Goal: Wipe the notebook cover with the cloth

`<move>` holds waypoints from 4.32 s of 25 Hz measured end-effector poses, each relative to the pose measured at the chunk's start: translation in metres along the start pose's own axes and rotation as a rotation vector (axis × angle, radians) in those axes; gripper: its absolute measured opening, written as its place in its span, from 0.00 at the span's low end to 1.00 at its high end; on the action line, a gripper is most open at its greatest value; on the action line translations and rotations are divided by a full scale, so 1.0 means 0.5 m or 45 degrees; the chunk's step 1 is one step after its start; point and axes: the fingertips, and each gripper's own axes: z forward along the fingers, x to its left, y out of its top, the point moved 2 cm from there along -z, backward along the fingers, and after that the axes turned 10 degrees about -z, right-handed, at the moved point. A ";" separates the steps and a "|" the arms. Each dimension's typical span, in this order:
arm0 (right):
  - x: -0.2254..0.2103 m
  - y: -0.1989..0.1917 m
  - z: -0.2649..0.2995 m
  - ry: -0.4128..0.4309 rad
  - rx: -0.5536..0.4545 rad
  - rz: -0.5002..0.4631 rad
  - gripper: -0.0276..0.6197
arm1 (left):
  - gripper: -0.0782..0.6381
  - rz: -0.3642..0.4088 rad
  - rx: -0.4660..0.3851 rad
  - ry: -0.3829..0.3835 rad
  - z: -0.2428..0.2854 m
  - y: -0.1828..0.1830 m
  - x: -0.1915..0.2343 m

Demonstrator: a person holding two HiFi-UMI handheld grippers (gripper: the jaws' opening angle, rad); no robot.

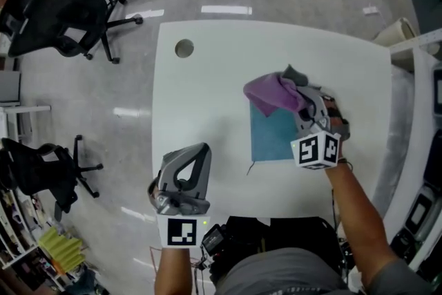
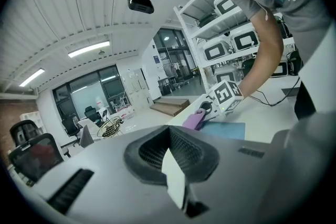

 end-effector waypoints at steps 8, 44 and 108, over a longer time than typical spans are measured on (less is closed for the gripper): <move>0.014 -0.049 -0.045 0.013 0.064 -0.010 0.17 | 0.11 -0.010 -0.007 -0.010 0.007 -0.002 -0.006; 0.163 0.098 -0.066 0.233 0.001 -0.048 0.17 | 0.11 -0.015 0.004 0.008 -0.024 -0.006 -0.007; 0.296 0.123 -0.133 0.442 0.035 -0.046 0.17 | 0.11 -0.038 0.001 0.008 -0.041 -0.006 -0.029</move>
